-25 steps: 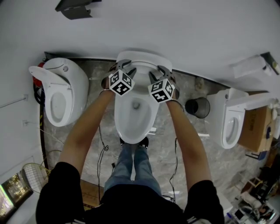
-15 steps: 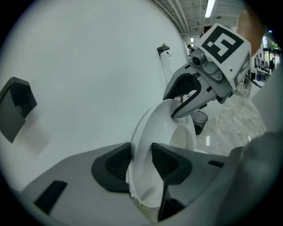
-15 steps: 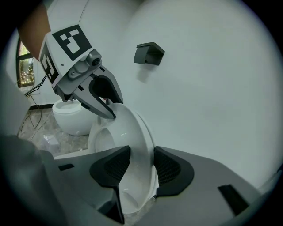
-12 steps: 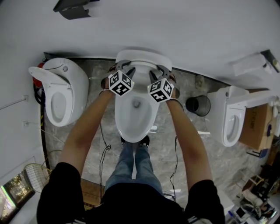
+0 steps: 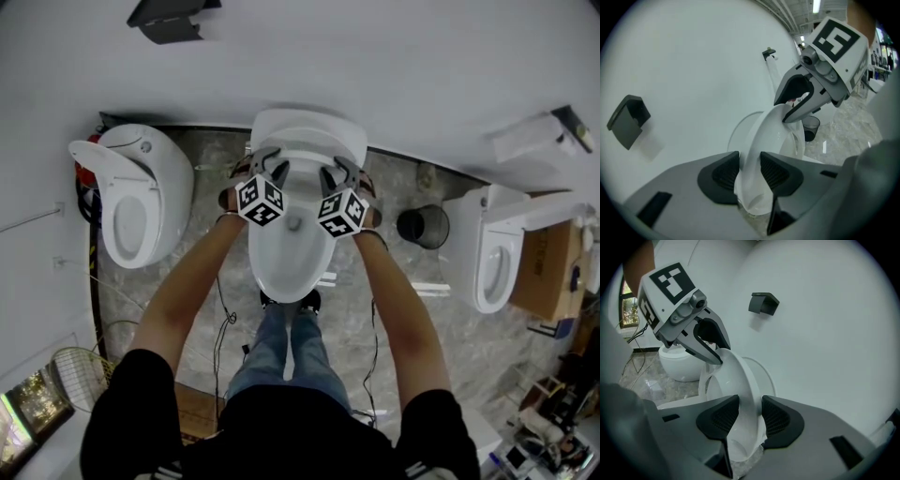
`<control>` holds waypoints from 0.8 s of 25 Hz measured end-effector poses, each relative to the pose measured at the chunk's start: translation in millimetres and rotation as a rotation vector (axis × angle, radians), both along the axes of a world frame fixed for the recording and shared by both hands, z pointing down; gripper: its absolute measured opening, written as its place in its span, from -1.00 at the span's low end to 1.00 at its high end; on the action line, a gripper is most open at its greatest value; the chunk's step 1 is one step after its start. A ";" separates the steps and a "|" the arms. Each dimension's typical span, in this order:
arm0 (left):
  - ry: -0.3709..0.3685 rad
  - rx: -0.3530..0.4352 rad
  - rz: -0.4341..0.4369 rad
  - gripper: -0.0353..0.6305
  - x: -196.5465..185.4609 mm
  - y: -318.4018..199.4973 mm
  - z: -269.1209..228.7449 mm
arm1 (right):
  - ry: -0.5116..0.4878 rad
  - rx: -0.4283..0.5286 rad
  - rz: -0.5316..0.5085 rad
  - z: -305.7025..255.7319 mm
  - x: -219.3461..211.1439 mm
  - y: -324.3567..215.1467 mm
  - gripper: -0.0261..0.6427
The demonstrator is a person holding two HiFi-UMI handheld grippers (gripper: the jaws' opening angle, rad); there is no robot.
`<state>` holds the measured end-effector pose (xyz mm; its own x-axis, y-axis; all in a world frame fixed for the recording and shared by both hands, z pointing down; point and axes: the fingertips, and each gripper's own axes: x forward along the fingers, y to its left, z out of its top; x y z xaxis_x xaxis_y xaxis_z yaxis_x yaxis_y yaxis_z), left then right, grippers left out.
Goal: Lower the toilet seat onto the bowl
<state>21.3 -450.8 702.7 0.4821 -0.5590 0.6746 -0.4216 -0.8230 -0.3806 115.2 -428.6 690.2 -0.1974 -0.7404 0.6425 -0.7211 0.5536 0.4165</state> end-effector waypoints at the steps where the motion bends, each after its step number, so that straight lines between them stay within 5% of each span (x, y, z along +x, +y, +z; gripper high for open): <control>1: 0.016 -0.012 -0.010 -0.47 -1.7 5.2 -1.1 | 0.008 -0.001 -0.010 -0.5 -1.4 5.5 -0.43; 20: -0.057 -0.026 0.036 -0.52 -33.0 104.1 1.9 | 0.053 -0.026 -0.133 1.6 -30.1 105.5 -0.53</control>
